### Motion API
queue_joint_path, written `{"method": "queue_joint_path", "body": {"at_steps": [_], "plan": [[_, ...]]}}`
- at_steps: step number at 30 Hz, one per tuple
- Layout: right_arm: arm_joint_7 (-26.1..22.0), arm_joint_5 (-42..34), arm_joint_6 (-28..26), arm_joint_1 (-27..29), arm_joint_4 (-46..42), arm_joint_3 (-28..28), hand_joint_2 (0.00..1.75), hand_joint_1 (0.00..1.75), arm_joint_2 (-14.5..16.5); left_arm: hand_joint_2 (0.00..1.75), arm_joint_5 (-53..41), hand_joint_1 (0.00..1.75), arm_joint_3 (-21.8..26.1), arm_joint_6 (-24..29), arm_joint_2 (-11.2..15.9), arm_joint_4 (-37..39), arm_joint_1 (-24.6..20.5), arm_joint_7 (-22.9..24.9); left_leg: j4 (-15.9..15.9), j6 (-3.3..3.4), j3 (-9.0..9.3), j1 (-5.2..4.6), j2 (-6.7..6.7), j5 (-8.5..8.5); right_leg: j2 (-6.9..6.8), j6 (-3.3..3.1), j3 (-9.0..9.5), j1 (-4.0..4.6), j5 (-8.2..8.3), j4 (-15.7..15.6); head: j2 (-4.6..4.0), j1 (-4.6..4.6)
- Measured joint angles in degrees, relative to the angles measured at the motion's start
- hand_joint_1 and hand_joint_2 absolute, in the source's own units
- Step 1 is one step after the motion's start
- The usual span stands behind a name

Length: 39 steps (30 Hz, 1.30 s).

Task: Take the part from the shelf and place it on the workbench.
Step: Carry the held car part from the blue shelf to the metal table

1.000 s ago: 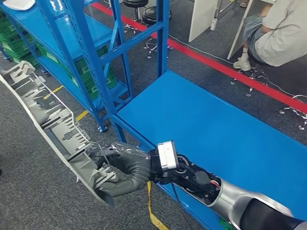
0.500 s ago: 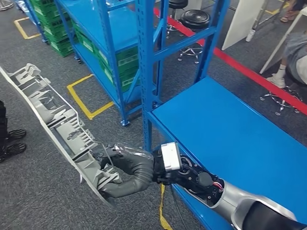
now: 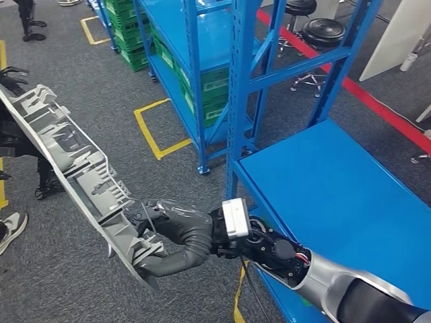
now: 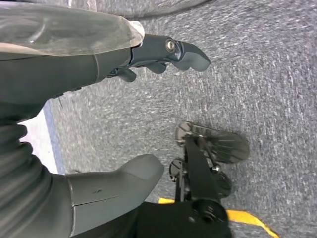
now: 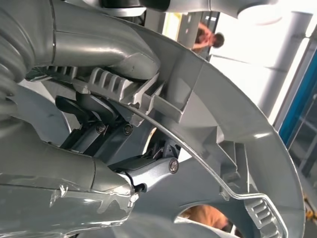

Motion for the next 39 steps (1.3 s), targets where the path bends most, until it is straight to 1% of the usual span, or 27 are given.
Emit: {"method": "queue_joint_path", "body": {"at_steps": [1,2,3,5,7,9,10,12,14,15,16,17,19,21,22,23,24,25,27,28,29,31,32,33,35,37,39], "plan": [[0.0,-0.14,0.21,0.06,0.02,0.01,1.75,1.75,-0.01,1.75,-0.02,0.0,0.0,-0.01,-0.01,0.0,0.02,0.01,1.53,-0.26,-0.87,0.25,0.17,-0.1,-0.86,0.06,-0.01,0.0,-0.1,0.02,0.0,-0.12],[-0.01,-0.39,0.52,0.09,0.03,0.01,1.75,1.75,-0.01,1.75,-0.03,0.0,0.0,-0.02,-0.02,0.0,0.06,0.01,0.7,-0.5,-0.49,0.5,0.37,0.88,-1.65,0.18,-0.01,-0.02,-0.23,0.09,0.0,-0.21],[-0.04,-0.67,0.93,0.09,0.04,0.02,1.75,1.75,-0.01,1.75,-0.04,0.0,0.0,-0.03,0.01,0.0,0.09,0.02,-2.5,-0.72,1.21,0.72,0.91,2.7,-2.36,0.39,0.02,-0.07,-0.41,0.24,0.0,-0.28],[-0.1,-1.09,1.69,0.05,0.02,0.02,1.75,1.75,0.0,1.75,-0.05,0.0,0.0,-0.03,0.02,0.0,-0.03,0.03,-10.6,-0.89,5.54,0.81,3.34,5.82,-3.58,1.07,0.07,0.01,-1.05,0.83,0.0,-0.4],[-0.12,-1.19,2.26,0.03,-0.01,0.03,1.75,1.75,0.0,1.75,-0.05,0.0,0.0,-0.04,-0.03,0.0,-0.19,0.07,-14.02,-0.25,7.4,0.48,4.49,6.6,-4.54,1.77,0.29,0.28,-1.68,1.27,0.0,-0.21],[-0.16,-1.3,2.64,0.03,-0.03,0.04,1.75,1.75,0.0,1.75,-0.05,0.0,0.0,-0.05,0.01,0.0,-0.14,0.15,-13.88,0.73,7.39,0.25,3.18,6.49,-5.46,2.28,0.72,0.27,-2.07,1.26,0.0,0.14],[-0.2,-1.37,2.74,0.03,-0.05,0.04,1.75,1.75,0.0,1.75,-0.05,0.0,0.0,-0.04,0.04,0.0,-0.06,0.19,-13.97,1.12,7.5,0.25,2.61,6.47,-5.26,2.57,0.77,0.08,-2.55,1.52,0.0,0.28],[-0.26,-1.49,2.84,0.03,-0.11,0.04,1.75,1.75,-0.01,1.75,-0.05,0.0,0.0,-0.04,0.08,0.0,-0.03,0.24,-14.15,1.87,7.79,0.31,1.39,6.51,-2.82,2.95,-0.69,-0.24,-5.2,5.33,0.0,0.63],[-0.3,-1.56,2.92,0.08,-0.13,0.04,1.75,1.75,-0.02,1.75,-0.05,0.0,0.0,-0.03,0.12,0.0,-0.1,0.24,-14.17,2.31,7.86,0.17,0.11,6.49,0.04,2.87,-4.65,-0.23,-9.23,13.93,0.0,1.22],[-0.31,-1.58,2.97,0.13,-0.12,0.04,1.75,1.75,-0.03,1.75,-0.05,0.0,0.0,-0.04,0.14,0.0,-0.12,0.24,-14.15,2.44,7.88,0.02,-0.64,6.47,0.62,2.74,-6.66,-0.17,-10.5,17.93,0.0,1.46],[-0.3,-1.58,3.01,0.2,-0.11,0.04,1.75,1.75,-0.05,1.75,-0.05,0.0,0.0,-0.04,0.16,0.0,-0.11,0.24,-14.14,2.51,7.93,-0.14,-1.47,6.45,0.88,2.53,-7.91,-0.11,-10.64,20.05,0.0,1.58],[-0.28,-1.6,3.06,0.25,-0.11,0.04,1.75,1.75,-0.06,1.75,-0.05,0.0,0.0,-0.04,0.16,0.0,-0.07,0.24,-14.11,2.54,8.01,-0.27,-2.38,6.44,1.07,2.23,-8.1,-0.04,-9.55,19.76,0.0,1.61],[-0.28,-1.64,3.26,0.29,-0.1,0.04,1.75,1.75,-0.08,1.75,-0.05,0.0,0.0,-0.05,0.14,0.0,-0.03,0.24,-14.1,2.53,8.33,-0.38,-4.21,6.41,2.37,1.38,-5.45,0.21,-4.71,12.7,0.0,1.64],[-0.31,-1.68,3.53,0.21,-0.1,0.04,1.75,1.75,-0.08,1.75,-0.05,0.0,0.0,-0.05,0.04,0.0,-0.12,0.24,-14.1,2.35,8.32,-0.29,-5.75,6.44,5.51,0.74,-2.53,0.25,-1.29,5.35,0.0,1.52],[-0.33,-1.7,3.66,0.13,-0.12,0.04,1.75,1.75,-0.08,1.75,-0.05,0.0,0.0,-0.05,-0.02,0.0,-0.17,0.23,-14.08,2.12,8.05,-0.11,-6.43,6.55,6.55,0.64,-1.68,0.3,-0.82,3.41,0.0,1.57],[-0.36,-1.72,3.79,0.08,-0.13,0.04,1.75,1.75,-0.07,1.75,-0.04,0.0,0.0,-0.05,-0.04,0.0,-0.16,0.23,-14.14,1.81,7.69,0.06,-7.12,6.73,6.89,0.65,-1.34,0.31,-1.01,2.77,0.0,1.61],[-0.37,-1.74,3.92,0.04,-0.14,0.05,1.75,1.75,-0.06,1.75,-0.04,0.0,0.0,-0.05,-0.02,0.01,-0.12,0.22,-14.18,1.41,7.38,0.13,-7.84,6.96,6.31,0.67,-1.04,0.29,-0.89,2.16,0.0,1.6],[-0.36,-1.76,4.04,0.01,-0.15,0.06,1.75,1.75,-0.04,1.75,-0.03,0.0,0.0,-0.05,-0.02,0.01,0.03,0.22,-14.06,1.11,7.1,0.15,-7.47,6.9,5.45,0.67,-0.61,0.22,-0.79,1.65,0.0,1.71],[-0.37,-1.81,4.16,-0.01,-0.15,0.07,1.75,1.75,-0.02,1.75,0.01,0.0,-0.01,-0.05,-0.03,0.02,0.15,0.21,-11.54,0.65,5.75,-0.16,-4.47,5.23,3.84,0.51,-0.15,-0.07,-0.28,0.64,0.0,0.98],[-0.39,-1.84,4.2,-0.02,-0.15,0.07,1.75,1.75,-0.02,1.75,0.03,0.0,-0.02,-0.05,-0.05,0.02,0.07,0.2,-8.29,0.51,4.14,-0.22,-2.37,3.43,2.91,0.42,-0.02,-0.06,-0.16,0.38,0.0,0.63],[-0.41,-1.86,4.22,-0.01,-0.14,0.06,1.75,1.75,-0.02,1.75,0.04,0.0,-0.02,-0.05,-0.09,0.02,-0.03,0.18,-4.31,0.3,2.06,-0.21,-1.1,1.58,2.0,0.29,-0.02,0.0,-0.16,0.32,0.0,0.32],[-0.37,-1.85,4.28,0.06,-0.08,0.07,1.75,1.75,-0.02,1.75,0.06,0.0,-0.02,-0.05,-0.13,0.02,-0.08,0.14,2.0,-0.15,-1.37,0.08,-0.1,-0.34,0.05,0.22,-0.05,0.03,-0.3,0.33,0.0,0.04],[-0.33,-1.86,4.33,0.08,-0.04,0.09,1.75,1.75,-0.02,1.75,0.07,0.0,-0.02,-0.04,-0.13,0.02,0.01,0.13,1.96,-0.37,-1.45,0.27,0.17,0.37,-0.82,0.28,-0.04,0.0,-0.42,0.36,0.0,-0.1],[-0.3,-1.86,4.44,0.09,-0.01,0.1,1.75,1.75,-0.02,1.75,0.09,0.0,-0.02,-0.02,-0.09,0.02,0.09,0.12,-0.46,-0.56,-0.27,0.49,0.61,1.99,-1.59,0.44,-0.02,-0.07,-0.57,0.45,0.0,-0.25],[-0.26,-1.87,4.65,0.08,0.01,0.1,1.75,1.75,-0.02,1.75,0.12,0.0,-0.02,0.05,-0.01,0.02,0.09,0.07,-8.71,-0.79,4.16,0.64,2.85,5.6,-2.93,1.01,0.03,0.0,-1.15,0.89,0.0,-0.51],[-0.19,-1.87,4.75,0.04,0.01,0.09,1.75,1.75,-0.02,1.75,0.12,0.0,-0.02,0.1,-0.01,0.02,-0.03,-0.02,-13.44,-0.31,6.71,0.42,4.24,6.98,-4.01,1.68,0.24,0.28,-1.85,1.32,0.0,-0.42],[-0.12,-1.88,4.77,0.01,0.01,0.09,1.75,1.75,-0.02,1.75,0.05,0.0,-0.02,0.11,0.0,0.02,-0.01,-0.07,-13.78,0.57,6.82,0.26,3.25,6.84,-4.98,2.21,0.67,0.38,-2.32,1.4,0.0,-0.01]]}}
